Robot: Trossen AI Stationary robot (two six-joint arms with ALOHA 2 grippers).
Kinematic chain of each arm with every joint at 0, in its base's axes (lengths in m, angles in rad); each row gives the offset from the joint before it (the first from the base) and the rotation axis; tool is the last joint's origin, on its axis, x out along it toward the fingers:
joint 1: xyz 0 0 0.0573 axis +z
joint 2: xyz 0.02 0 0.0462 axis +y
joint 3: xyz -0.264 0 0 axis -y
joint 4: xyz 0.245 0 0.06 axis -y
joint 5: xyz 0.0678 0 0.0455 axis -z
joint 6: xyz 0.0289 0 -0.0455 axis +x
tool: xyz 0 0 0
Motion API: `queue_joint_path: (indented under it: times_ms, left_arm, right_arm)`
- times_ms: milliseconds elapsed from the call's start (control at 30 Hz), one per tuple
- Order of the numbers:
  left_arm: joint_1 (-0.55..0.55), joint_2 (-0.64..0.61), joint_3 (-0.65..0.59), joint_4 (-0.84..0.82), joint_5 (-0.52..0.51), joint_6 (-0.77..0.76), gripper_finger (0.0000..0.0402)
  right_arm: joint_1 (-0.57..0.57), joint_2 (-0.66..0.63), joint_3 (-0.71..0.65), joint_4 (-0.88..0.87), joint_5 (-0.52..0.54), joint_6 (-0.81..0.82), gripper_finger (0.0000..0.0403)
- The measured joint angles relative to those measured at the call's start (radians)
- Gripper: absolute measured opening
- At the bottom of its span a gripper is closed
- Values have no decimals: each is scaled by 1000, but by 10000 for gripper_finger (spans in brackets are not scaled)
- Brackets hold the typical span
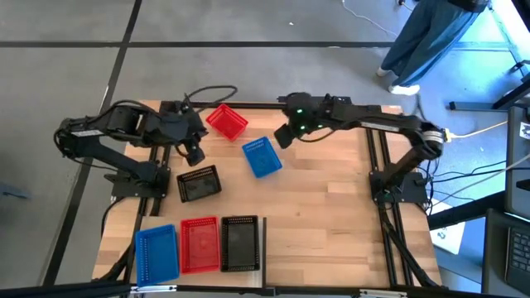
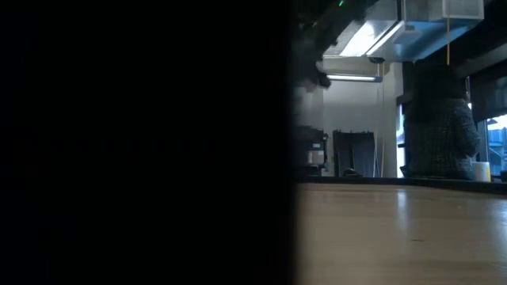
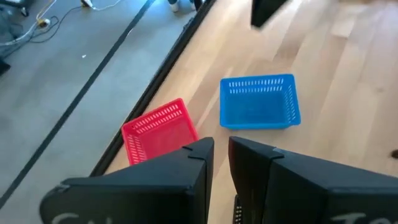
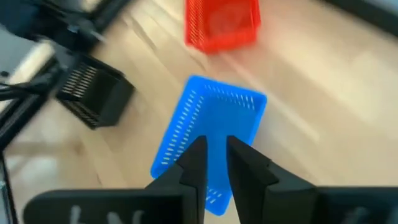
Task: Stack baskets on shelf by color
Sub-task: Stack the blue bin on top of the other blue bin on the shelf
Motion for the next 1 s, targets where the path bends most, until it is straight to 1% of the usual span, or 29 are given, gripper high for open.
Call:
queue_joint_path:
  times_ms: [100, 333, 467, 567, 633, 700, 833, 900, 1000]
  left_arm:
    - [9, 39, 2, 9, 34, 28, 41]
    - [26, 186, 0, 44, 190, 242, 41]
    - [27, 275, -1, 57, 304, 295, 41]
    - [39, 338, 1, 101, 369, 351, 41]
    - [42, 379, 0, 105, 383, 422, 41]
    - [51, 418, 1, 144, 390, 478, 41]
    - [77, 483, 0, 172, 398, 558, 41]
    - [96, 507, 0, 183, 426, 580, 41]
    - [128, 532, 0, 205, 500, 584, 41]
  right_arm:
    - [1, -82, 0, -4, 20, -52, 59]
    - [0, -240, 0, -12, 33, -168, 59]
    - [0, -300, 0, -23, 33, -218, 59]
    - [0, -329, 0, -39, 33, -249, 59]
    - [0, -343, 1, -50, 33, -273, 59]
    - [1, -355, 1, -74, 33, -291, 59]
    - [1, -393, 1, -140, 26, -293, 59]
    - [7, -423, 1, -180, 26, -294, 59]
    - [12, -476, 1, -234, 32, -297, 59]
